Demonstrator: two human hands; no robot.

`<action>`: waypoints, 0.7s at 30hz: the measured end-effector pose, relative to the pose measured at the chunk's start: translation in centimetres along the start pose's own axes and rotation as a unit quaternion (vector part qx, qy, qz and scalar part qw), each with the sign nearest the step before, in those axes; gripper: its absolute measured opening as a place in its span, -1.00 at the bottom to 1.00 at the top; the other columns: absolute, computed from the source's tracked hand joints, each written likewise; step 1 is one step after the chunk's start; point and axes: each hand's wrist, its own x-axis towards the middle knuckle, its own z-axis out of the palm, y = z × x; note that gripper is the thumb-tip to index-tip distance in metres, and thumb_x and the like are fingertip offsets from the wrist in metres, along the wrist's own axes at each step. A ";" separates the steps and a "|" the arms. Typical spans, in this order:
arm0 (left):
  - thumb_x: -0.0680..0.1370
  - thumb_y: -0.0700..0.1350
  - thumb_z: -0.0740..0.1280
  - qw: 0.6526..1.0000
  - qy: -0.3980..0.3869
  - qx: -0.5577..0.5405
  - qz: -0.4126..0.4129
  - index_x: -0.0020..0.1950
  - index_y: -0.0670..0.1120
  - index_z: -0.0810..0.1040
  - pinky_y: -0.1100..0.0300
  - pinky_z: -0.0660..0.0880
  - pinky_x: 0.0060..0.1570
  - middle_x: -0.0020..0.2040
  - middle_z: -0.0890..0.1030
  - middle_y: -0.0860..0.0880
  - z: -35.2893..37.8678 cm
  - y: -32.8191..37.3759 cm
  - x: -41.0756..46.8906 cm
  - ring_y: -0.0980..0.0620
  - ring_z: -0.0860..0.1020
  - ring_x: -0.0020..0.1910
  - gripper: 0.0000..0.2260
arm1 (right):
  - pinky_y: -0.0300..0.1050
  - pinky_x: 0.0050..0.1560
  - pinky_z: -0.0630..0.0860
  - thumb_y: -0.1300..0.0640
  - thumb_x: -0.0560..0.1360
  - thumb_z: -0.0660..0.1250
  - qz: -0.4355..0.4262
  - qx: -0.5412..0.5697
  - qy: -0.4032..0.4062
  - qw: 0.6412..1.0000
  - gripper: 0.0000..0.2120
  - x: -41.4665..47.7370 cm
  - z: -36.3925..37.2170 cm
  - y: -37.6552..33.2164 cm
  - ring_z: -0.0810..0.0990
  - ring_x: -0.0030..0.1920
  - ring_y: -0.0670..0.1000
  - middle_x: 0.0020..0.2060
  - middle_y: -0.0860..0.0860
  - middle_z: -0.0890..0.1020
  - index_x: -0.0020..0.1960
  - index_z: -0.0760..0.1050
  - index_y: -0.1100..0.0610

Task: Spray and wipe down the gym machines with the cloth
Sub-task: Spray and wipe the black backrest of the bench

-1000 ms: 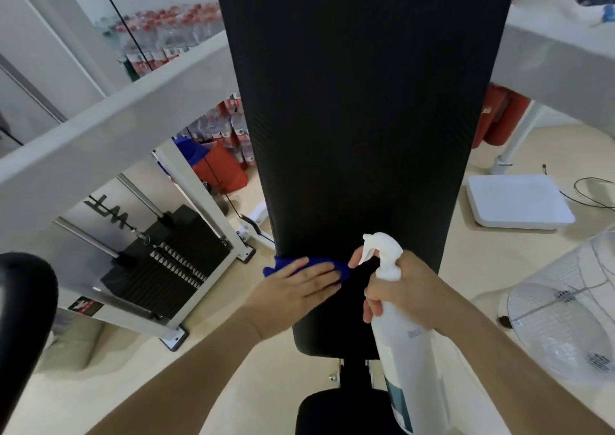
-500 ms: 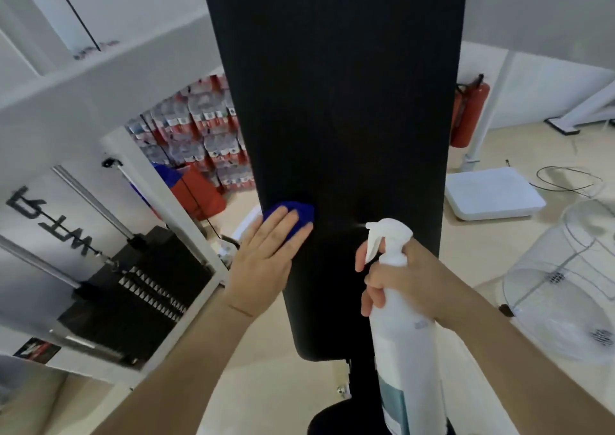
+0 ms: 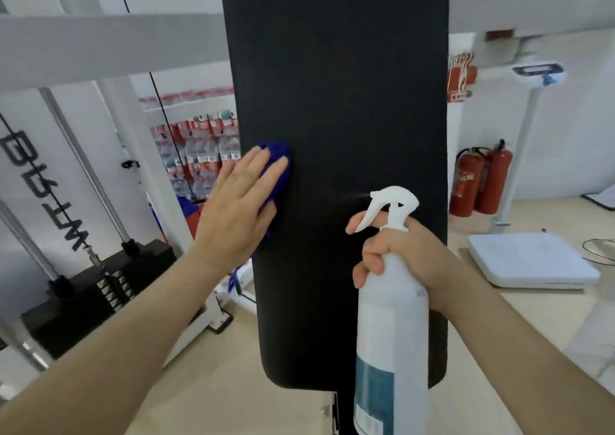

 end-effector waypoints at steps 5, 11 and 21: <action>0.65 -0.08 0.13 0.987 0.084 -0.070 -0.114 0.54 -0.06 0.22 0.04 0.11 0.49 0.54 0.24 -0.08 -1.1 1.3 7.7 -0.03 0.16 0.52 -0.56 | -0.03 -0.29 0.58 0.22 0.32 0.26 -0.036 0.038 -0.002 0.999 -0.78 -0.5 -1.6 1.3 0.58 -0.39 0.13 -0.51 0.06 0.48 -0.04 0.53 0.16; 0.64 -0.04 0.13 0.994 0.090 -0.061 -0.029 0.49 -0.04 0.34 0.23 0.09 0.43 0.49 0.34 -0.06 1.3 5.6 5.4 0.03 0.26 0.47 -0.60 | -0.03 -0.33 0.57 0.29 0.44 0.23 -0.095 0.098 0.027 0.990 -0.70 -2.4 -4.8 3.7 0.53 -0.42 0.11 -0.51 0.07 0.44 0.13 0.56 0.14; 0.57 -0.21 0.17 0.987 0.061 0.075 0.128 0.41 -0.18 0.43 -0.09 0.26 0.37 0.38 0.45 -0.23 2.6 7.3 7.5 -0.19 0.40 0.38 -0.60 | -0.03 -0.31 0.56 0.27 0.30 0.27 -0.066 0.072 0.050 0.994 -0.67 -4.2 -5.7 6.0 0.55 -0.41 0.19 -0.49 0.13 0.42 0.06 0.55 0.17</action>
